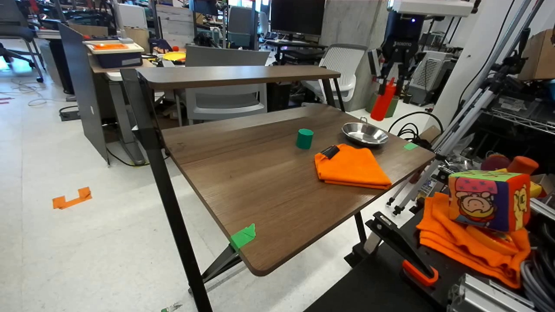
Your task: Put the sauce bottle on the silver pan.
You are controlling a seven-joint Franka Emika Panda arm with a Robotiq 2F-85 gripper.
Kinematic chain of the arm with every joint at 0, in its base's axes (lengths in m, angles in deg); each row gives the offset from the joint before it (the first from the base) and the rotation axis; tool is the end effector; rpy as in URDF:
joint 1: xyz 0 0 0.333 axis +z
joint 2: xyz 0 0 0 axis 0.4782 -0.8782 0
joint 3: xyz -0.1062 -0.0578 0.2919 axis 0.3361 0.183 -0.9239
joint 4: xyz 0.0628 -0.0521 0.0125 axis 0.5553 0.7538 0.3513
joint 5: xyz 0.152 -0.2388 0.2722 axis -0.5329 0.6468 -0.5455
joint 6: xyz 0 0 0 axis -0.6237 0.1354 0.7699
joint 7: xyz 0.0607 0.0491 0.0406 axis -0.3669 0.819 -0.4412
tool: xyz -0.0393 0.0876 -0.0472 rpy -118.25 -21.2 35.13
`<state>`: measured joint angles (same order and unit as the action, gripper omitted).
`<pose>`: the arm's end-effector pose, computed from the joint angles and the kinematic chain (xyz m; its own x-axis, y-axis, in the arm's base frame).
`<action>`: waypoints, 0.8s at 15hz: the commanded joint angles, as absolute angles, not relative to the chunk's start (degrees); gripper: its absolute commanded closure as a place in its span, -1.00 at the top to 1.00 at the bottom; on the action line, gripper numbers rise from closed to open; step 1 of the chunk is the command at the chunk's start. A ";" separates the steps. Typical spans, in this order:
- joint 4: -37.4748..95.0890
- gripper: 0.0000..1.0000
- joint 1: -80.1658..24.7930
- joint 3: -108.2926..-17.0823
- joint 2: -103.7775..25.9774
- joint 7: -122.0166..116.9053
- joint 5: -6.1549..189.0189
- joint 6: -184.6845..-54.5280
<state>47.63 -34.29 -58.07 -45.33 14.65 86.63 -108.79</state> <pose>0.5817 -0.1436 0.2652 0.7862 -0.5996 -0.1497 -0.5918 -0.8002 0.0969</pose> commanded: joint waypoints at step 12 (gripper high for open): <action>36.52 -0.72 -35.10 -57.42 -57.83 15.49 83.17 -107.83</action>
<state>40.84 -34.87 -57.26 -55.21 15.18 84.54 -109.07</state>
